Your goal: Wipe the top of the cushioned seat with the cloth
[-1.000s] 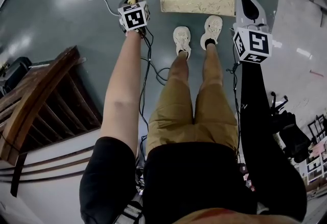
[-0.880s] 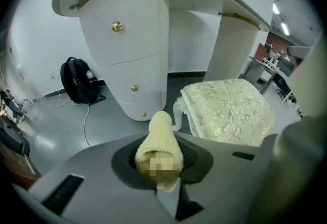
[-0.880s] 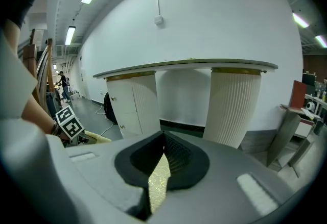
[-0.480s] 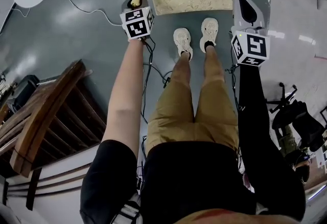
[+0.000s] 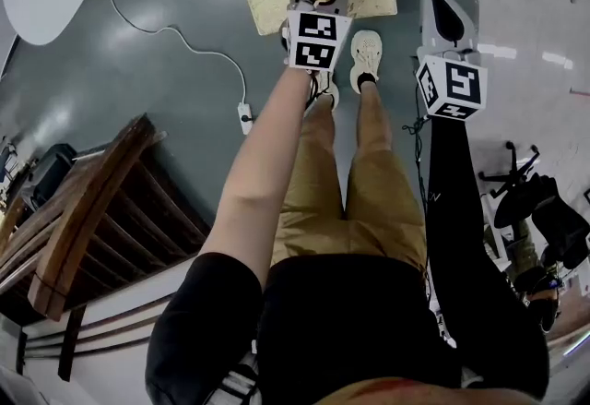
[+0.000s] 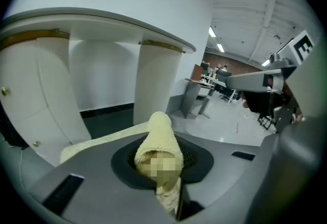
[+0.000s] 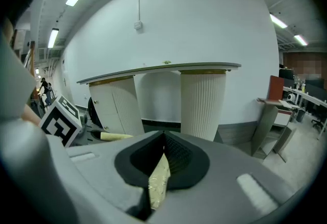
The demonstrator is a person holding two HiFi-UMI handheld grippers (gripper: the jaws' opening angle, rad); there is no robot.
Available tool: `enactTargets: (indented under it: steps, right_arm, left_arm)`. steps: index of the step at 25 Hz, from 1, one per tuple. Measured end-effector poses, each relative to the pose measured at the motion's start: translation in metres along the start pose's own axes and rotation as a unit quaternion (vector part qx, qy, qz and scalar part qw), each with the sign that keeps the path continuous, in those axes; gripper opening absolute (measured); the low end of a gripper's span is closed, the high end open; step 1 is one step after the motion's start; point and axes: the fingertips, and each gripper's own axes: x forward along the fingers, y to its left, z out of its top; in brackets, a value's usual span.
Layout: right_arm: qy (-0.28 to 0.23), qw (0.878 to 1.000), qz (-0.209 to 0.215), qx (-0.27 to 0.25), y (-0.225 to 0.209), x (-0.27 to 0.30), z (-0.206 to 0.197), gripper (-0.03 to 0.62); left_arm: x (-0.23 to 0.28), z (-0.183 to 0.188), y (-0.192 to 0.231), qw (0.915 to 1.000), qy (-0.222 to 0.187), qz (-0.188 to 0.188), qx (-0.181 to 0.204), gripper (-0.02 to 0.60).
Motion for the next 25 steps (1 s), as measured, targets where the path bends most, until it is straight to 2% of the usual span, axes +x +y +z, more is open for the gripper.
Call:
enactTargets:
  steps: [4,6,9,11,16,25]
  right_arm:
    - [-0.001,1.0,-0.008,0.004,-0.028,-0.003,-0.001,0.002]
    - [0.0,1.0,-0.013,0.006,-0.042,-0.006,-0.003,0.002]
    - [0.005,1.0,-0.017,0.008,-0.055,-0.009,-0.009,0.002]
    - [0.007,1.0,-0.016,0.008,-0.059,-0.011,-0.012,0.002]
    - [0.012,1.0,-0.008,0.012,-0.057,-0.007,-0.017,0.002]
    - [0.007,0.999,0.032,-0.005,-0.006,0.008,-0.008,0.002]
  left_arm:
    - [0.033,-0.009,-0.075,0.9946,0.024,-0.1,0.011,0.063]
    - [0.051,-0.023,-0.095,0.9921,0.047,-0.116,0.015,0.063]
    - [0.074,-0.053,-0.096,0.99,0.104,-0.094,0.01,0.061]
    - [0.081,-0.066,-0.085,0.9895,0.126,-0.071,0.008,0.061]
    - [0.075,-0.072,-0.052,0.9909,0.128,-0.038,0.014,0.063]
    - [0.019,-0.105,0.045,0.9888,0.144,0.037,0.002,0.064]
